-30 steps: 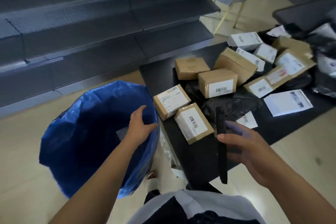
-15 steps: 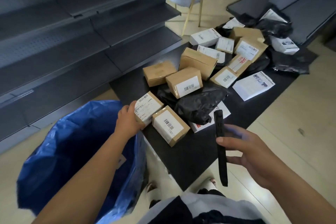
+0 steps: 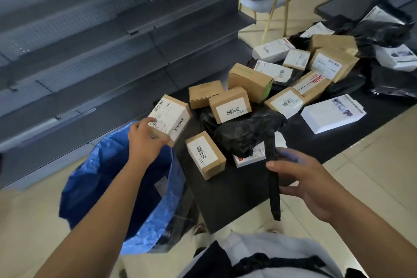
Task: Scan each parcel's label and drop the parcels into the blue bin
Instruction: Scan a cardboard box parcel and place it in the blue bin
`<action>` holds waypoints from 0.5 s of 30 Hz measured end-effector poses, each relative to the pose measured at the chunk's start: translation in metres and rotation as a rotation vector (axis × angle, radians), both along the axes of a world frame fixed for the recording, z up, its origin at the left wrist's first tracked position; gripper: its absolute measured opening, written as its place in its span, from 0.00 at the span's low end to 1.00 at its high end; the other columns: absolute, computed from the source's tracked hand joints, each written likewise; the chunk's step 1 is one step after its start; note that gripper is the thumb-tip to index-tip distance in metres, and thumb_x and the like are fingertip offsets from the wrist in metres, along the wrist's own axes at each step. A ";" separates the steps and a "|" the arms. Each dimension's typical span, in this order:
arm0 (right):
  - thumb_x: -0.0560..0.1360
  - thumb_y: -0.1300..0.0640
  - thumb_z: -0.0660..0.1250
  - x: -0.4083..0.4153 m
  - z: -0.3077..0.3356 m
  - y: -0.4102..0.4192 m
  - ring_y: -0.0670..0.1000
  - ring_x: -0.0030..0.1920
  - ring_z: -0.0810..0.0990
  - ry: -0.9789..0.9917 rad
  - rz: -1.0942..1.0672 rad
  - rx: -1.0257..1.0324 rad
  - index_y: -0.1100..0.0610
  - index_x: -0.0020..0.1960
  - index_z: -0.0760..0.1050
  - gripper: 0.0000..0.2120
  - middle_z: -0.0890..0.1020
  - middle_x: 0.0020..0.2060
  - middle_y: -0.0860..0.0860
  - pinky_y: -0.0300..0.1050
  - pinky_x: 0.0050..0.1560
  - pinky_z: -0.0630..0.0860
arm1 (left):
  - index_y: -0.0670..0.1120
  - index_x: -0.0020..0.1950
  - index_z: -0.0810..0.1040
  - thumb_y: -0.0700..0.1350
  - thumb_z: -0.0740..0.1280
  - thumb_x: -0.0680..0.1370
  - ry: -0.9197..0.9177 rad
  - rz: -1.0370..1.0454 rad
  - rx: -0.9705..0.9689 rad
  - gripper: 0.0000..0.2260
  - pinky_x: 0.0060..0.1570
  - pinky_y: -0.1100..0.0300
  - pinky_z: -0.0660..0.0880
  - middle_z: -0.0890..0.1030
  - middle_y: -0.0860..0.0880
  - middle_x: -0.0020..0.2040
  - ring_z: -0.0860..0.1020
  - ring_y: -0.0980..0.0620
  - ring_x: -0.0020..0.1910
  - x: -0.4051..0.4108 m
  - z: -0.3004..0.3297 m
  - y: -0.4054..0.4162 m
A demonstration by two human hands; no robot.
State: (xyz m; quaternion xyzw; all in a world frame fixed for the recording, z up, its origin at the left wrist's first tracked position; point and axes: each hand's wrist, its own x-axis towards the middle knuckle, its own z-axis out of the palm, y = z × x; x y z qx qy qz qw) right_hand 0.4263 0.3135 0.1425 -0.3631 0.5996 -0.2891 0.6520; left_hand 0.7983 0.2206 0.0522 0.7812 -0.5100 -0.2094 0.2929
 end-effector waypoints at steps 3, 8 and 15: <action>0.72 0.54 0.74 -0.026 -0.003 -0.003 0.57 0.52 0.86 -0.051 0.013 0.015 0.54 0.65 0.80 0.21 0.87 0.53 0.57 0.53 0.52 0.82 | 0.61 0.60 0.77 0.54 0.79 0.64 0.189 0.007 -0.001 0.25 0.62 0.50 0.77 0.73 0.51 0.67 0.77 0.50 0.62 -0.021 0.023 0.043; 0.77 0.56 0.71 -0.061 -0.018 -0.007 0.49 0.41 0.88 -0.099 0.063 0.051 0.53 0.61 0.82 0.13 0.89 0.46 0.52 0.53 0.51 0.80 | 0.52 0.57 0.81 0.44 0.80 0.67 0.425 -0.093 0.051 0.21 0.57 0.63 0.77 0.80 0.50 0.62 0.79 0.52 0.62 -0.091 0.034 0.128; 0.77 0.57 0.72 -0.097 -0.024 -0.005 0.49 0.36 0.84 -0.173 0.145 0.101 0.53 0.53 0.84 0.06 0.85 0.39 0.51 0.52 0.46 0.80 | 0.41 0.61 0.78 0.35 0.72 0.72 0.967 0.212 0.403 0.17 0.56 0.46 0.81 0.83 0.39 0.59 0.81 0.39 0.61 -0.168 -0.016 0.187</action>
